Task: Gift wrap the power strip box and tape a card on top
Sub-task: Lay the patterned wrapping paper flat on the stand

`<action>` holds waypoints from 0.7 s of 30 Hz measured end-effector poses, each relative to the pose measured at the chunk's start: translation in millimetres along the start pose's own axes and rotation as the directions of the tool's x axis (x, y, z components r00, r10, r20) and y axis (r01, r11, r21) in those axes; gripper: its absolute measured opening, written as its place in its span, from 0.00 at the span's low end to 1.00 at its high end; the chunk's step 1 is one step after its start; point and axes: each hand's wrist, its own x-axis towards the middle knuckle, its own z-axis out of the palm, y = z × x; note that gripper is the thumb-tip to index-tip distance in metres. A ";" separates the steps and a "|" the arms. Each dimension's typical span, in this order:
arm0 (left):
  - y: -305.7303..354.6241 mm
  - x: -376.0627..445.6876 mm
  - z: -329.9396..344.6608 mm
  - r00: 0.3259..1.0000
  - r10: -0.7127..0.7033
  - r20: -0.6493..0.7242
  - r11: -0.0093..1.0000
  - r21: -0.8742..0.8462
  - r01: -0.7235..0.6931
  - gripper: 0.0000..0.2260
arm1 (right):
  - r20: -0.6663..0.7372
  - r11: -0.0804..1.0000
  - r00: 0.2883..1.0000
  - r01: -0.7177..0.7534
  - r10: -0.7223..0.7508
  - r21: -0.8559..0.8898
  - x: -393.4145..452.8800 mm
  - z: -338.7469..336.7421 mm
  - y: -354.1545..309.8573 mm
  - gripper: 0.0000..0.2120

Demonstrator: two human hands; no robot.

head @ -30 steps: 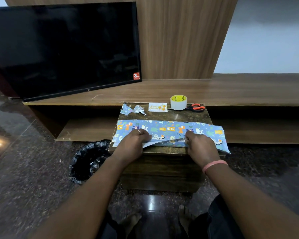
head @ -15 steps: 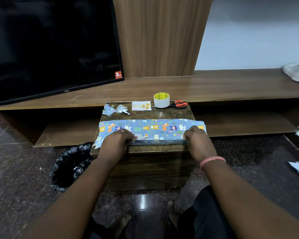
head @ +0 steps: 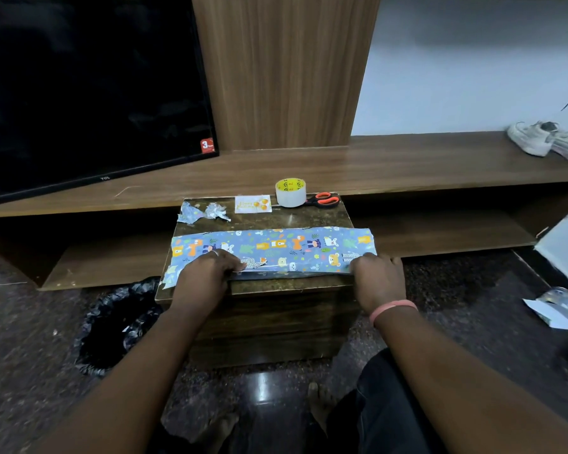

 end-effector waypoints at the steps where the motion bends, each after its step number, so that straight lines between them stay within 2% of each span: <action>1: 0.2 -0.6 0.5 1.000 0.002 -0.002 1.000 0.001 -0.002 0.20 | 0.009 1.000 1.000 -0.011 0.011 0.003 -0.6 -1.7 -0.6 0.12; 10: 0.5 -1.6 0.6 1.000 -0.008 -0.002 1.000 0.003 0.008 0.21 | -0.105 0.999 0.994 0.043 -0.043 0.001 -0.2 1.8 -1.5 0.11; 12: 0.4 -1.6 0.7 1.000 -0.008 0.001 1.000 0.003 0.008 0.21 | -0.119 0.995 0.993 0.012 0.000 0.098 3.2 5.0 4.0 0.08; 15: 0.2 0.0 0.6 0.999 -0.035 -0.014 0.999 -0.005 0.035 0.20 | -0.109 0.966 0.990 -0.064 0.094 0.251 9.8 9.1 8.6 0.10; 19: 1.7 1.2 1.5 0.998 -0.063 -0.025 0.998 0.004 0.063 0.21 | -0.102 0.975 0.986 -0.112 0.134 0.190 13.0 11.5 -0.6 0.11; 21: 3.7 1.1 1.9 0.996 -0.084 -0.038 0.996 0.008 0.085 0.20 | -0.150 0.977 0.974 -0.144 0.168 0.159 14.0 10.9 -4.1 0.11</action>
